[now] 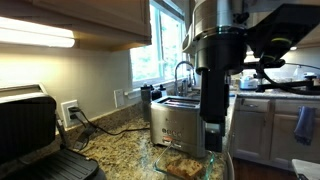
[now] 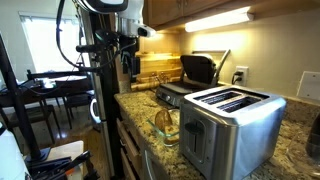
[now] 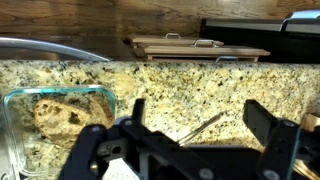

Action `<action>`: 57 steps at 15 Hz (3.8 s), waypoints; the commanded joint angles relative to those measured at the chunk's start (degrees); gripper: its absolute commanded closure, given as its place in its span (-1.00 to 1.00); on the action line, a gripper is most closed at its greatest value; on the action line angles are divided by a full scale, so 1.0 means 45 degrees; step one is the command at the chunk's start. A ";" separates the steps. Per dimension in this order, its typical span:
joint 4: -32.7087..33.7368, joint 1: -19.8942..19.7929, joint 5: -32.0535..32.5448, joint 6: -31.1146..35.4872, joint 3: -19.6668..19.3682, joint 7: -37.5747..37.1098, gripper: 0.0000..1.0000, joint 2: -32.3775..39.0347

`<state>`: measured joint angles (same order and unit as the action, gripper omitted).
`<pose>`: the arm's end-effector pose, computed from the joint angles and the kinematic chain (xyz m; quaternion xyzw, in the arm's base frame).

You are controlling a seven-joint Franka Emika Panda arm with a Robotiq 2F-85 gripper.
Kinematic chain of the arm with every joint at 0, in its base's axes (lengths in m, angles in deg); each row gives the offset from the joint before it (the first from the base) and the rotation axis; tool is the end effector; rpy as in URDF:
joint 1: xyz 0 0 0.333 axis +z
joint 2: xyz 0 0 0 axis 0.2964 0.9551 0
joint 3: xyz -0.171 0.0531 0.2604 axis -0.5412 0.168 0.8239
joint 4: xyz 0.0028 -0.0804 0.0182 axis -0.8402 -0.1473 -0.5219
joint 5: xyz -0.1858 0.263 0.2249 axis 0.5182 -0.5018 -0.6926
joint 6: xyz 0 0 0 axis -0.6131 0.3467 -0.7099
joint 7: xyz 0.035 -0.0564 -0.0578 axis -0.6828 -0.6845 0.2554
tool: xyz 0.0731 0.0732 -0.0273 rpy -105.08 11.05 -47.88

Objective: Put a slice of bread in the toaster and push the toaster lever down

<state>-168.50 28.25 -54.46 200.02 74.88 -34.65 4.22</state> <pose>0.3607 0.1411 0.4414 -0.9910 -0.0366 -0.0060 0.1286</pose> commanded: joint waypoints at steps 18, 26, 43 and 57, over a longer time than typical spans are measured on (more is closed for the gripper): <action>0.0732 -0.0585 0.0322 0.0566 -0.0025 -0.0419 -1.00 0.1792; 0.1115 -0.0816 0.0547 0.1182 0.0014 -0.0913 -1.00 0.3071; 0.1428 -0.0759 0.0326 0.0976 -0.0112 -0.0717 -1.00 0.3741; 0.3236 -0.0972 0.1631 0.0857 -0.0410 0.0150 -1.00 0.6012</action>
<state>-156.34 24.55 -49.01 204.61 73.42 -34.79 29.22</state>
